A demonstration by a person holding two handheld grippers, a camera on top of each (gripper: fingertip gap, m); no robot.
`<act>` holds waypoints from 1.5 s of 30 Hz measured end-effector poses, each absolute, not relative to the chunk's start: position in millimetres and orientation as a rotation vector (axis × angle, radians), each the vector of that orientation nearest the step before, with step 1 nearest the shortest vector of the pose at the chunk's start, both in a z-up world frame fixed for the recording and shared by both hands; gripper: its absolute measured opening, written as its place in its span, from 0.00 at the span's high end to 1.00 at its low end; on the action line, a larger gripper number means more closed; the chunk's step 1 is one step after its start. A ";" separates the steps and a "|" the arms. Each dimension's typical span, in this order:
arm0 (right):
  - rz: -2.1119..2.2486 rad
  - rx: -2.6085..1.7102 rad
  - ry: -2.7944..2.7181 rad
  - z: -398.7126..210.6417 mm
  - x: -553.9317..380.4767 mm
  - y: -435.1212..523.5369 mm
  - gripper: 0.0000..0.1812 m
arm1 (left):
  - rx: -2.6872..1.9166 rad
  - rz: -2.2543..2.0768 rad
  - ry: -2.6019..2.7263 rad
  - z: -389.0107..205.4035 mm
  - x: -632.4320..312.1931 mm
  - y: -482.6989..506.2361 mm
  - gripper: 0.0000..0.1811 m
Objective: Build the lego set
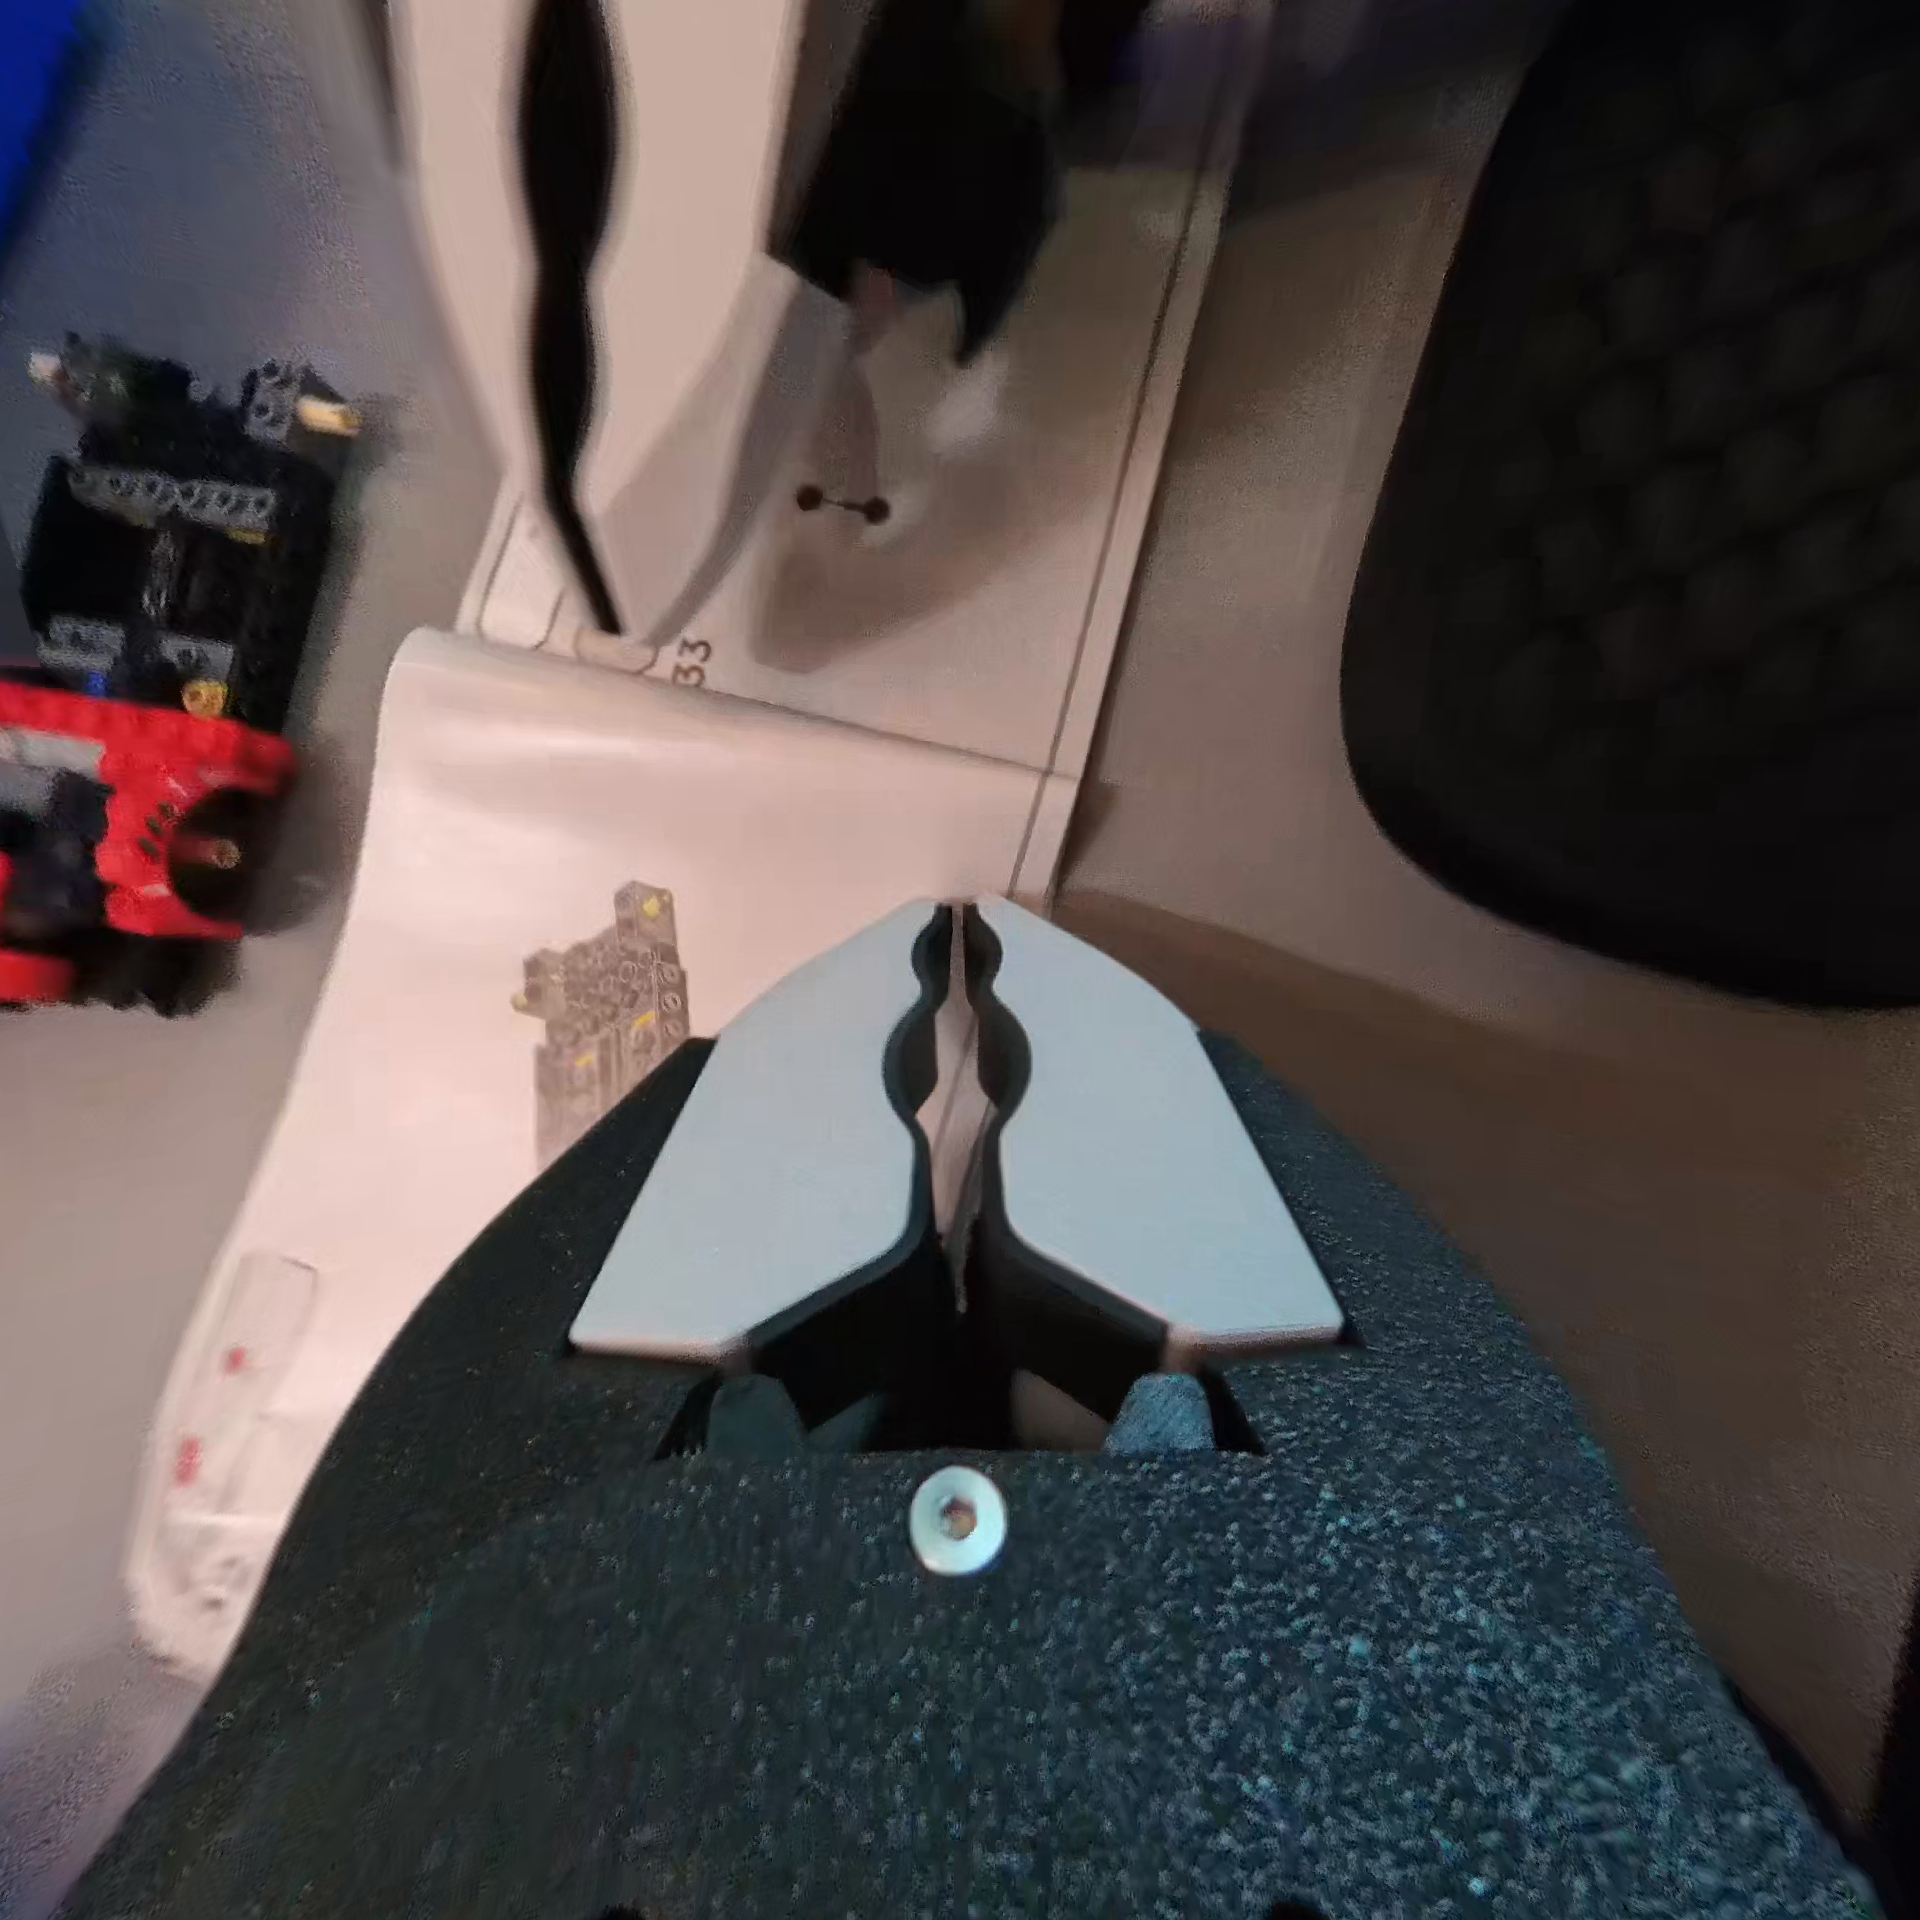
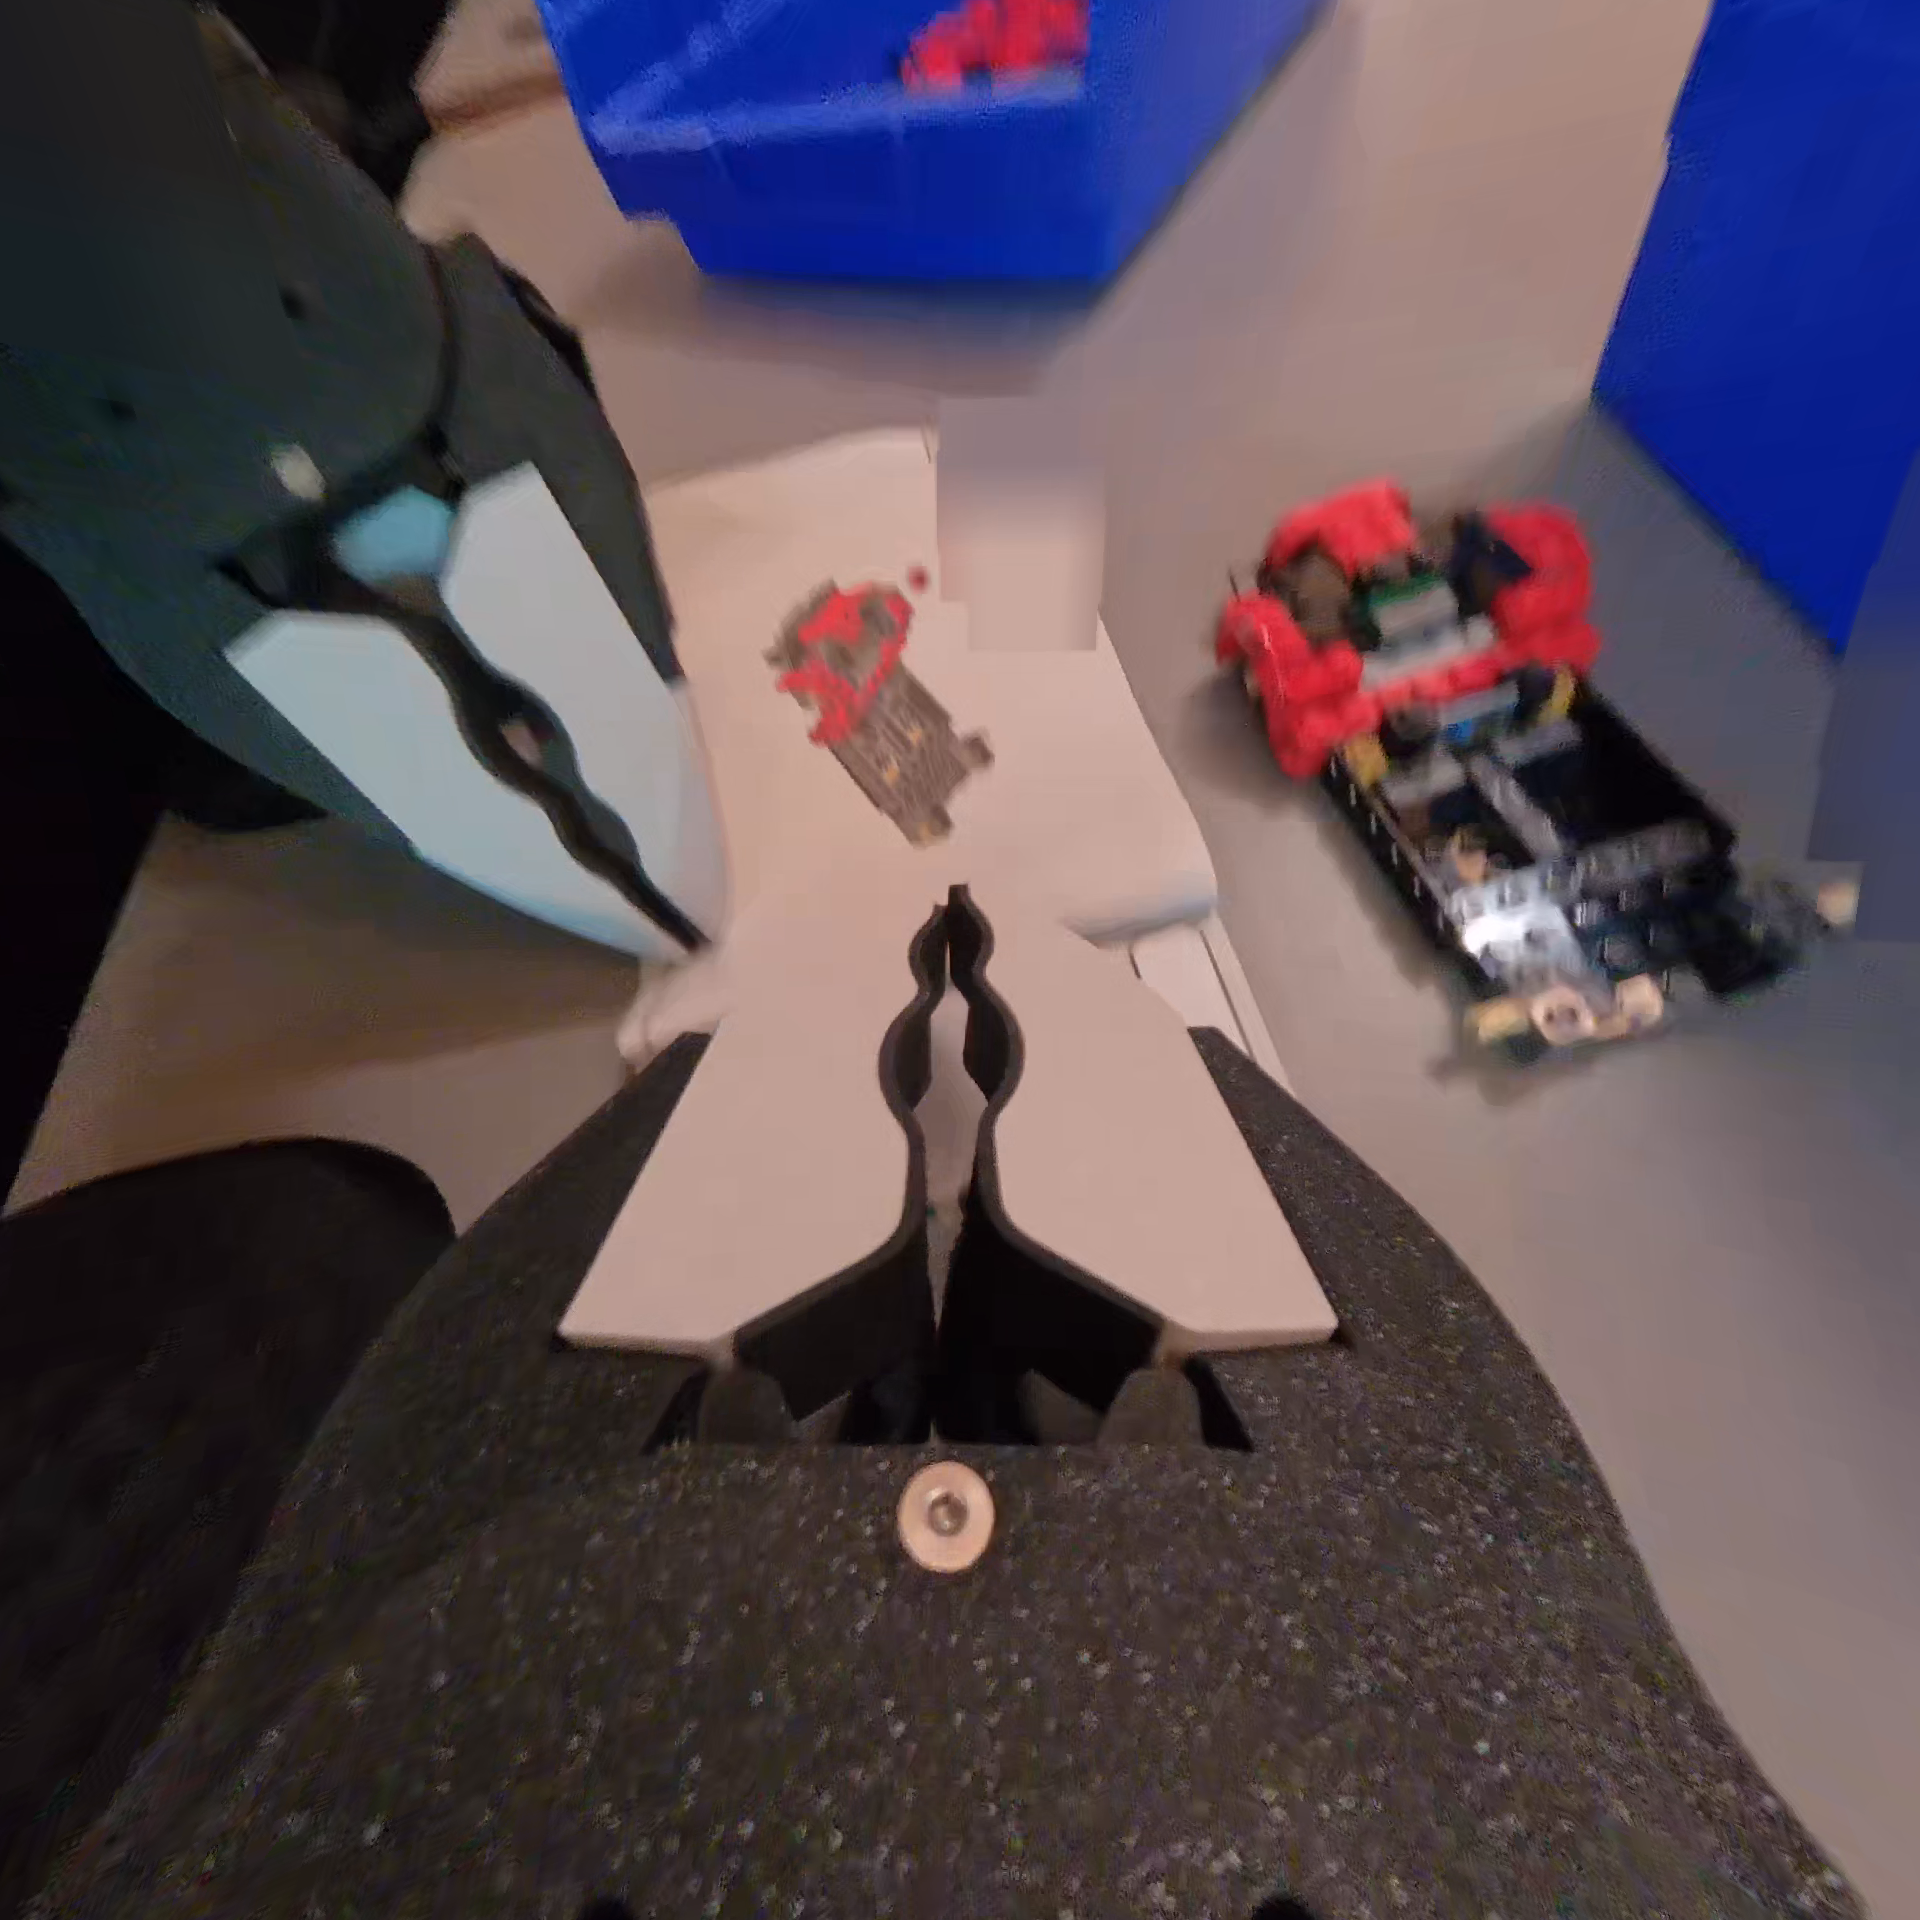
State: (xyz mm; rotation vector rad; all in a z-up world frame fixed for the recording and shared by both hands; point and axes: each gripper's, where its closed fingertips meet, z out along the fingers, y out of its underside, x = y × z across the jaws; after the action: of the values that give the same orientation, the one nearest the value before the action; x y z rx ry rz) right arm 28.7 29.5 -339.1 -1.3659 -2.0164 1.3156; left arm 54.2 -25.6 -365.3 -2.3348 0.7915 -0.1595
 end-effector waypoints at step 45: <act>1.034 -1.420 -2.037 -347.6 -7.1 52.9 1.00 | -2.164 0.047 0.810 -361.6 67.8 -9.4 1.00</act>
State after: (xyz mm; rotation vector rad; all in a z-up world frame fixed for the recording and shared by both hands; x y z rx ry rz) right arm -7.1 52.9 -347.6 -1.4200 -2.0373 1.0344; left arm 67.8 -9.4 -361.6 -2.1644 0.8099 0.0465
